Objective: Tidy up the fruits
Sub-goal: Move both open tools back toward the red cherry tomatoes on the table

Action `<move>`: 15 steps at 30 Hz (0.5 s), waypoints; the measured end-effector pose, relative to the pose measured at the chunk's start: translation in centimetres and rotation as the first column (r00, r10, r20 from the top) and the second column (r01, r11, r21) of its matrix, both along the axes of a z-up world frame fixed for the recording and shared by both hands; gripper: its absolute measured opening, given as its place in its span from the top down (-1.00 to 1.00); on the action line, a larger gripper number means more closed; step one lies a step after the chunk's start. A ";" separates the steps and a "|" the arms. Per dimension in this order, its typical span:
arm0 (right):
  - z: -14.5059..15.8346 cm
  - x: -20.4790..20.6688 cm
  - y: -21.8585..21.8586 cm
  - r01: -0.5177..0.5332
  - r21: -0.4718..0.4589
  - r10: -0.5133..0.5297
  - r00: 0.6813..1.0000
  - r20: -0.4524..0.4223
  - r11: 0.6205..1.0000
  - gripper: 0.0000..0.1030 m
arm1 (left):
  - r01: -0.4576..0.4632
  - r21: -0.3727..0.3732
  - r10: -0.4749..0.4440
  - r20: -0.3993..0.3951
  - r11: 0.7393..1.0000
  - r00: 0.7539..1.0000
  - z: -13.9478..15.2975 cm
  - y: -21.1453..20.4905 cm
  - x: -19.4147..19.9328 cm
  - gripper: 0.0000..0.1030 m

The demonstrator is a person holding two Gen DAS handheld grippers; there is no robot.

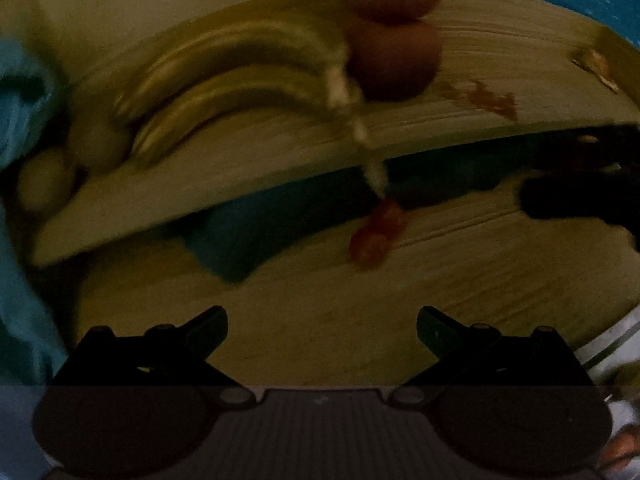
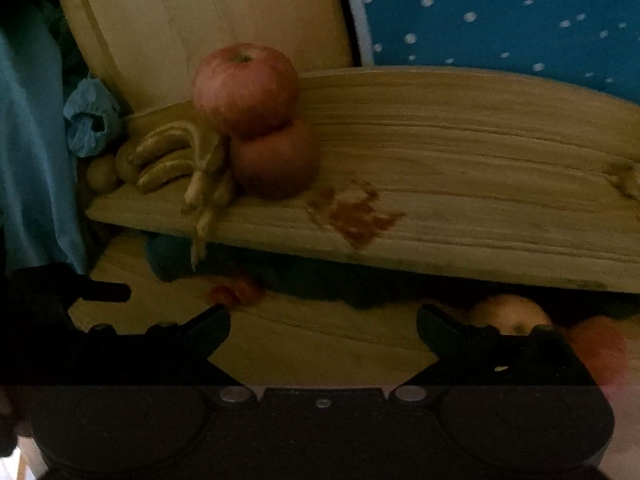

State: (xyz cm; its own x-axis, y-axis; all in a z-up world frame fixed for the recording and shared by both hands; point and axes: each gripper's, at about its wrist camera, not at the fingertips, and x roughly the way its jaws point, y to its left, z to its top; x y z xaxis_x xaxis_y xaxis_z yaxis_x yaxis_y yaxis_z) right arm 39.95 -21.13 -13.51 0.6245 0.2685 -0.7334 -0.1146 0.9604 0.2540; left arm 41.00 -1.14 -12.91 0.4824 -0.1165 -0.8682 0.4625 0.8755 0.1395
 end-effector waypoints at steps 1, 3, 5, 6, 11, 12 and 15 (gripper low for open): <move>-0.1 0.4 0.2 -0.005 0.015 0.005 1.000 -0.006 1.000 -0.81 | 0.026 0.009 -0.026 0.016 1.000 1.000 -0.1 -0.3 -0.1 -0.99; -0.4 1.2 0.7 -0.011 0.042 0.012 1.000 -0.025 0.999 -0.71 | 0.067 0.019 -0.068 0.037 0.998 0.997 -0.1 -0.7 0.1 -0.99; -0.6 1.8 1.1 -0.019 0.066 0.022 0.999 -0.042 0.998 -0.64 | 0.099 0.024 -0.100 0.047 0.995 0.994 -0.3 -1.1 0.2 -0.99; -0.8 2.2 1.4 -0.023 0.078 0.028 0.998 -0.052 0.997 -0.58 | 0.111 0.026 -0.112 0.049 0.993 0.992 -0.4 -1.4 0.3 -0.99; -1.5 3.7 2.4 -0.047 0.114 0.059 0.993 -0.101 0.992 -0.45 | 0.156 0.024 -0.157 0.045 0.988 0.987 -0.9 -1.6 1.0 -0.89; -1.7 4.0 2.6 -0.047 0.120 0.060 0.992 -0.109 0.992 -0.40 | 0.160 0.023 -0.161 0.043 0.987 0.986 -1.0 -1.7 1.2 -0.86; -2.2 4.8 3.1 -0.040 0.139 0.059 0.989 -0.136 0.989 -0.24 | 0.168 0.015 -0.168 0.036 0.986 0.985 -1.3 -1.4 1.7 -0.71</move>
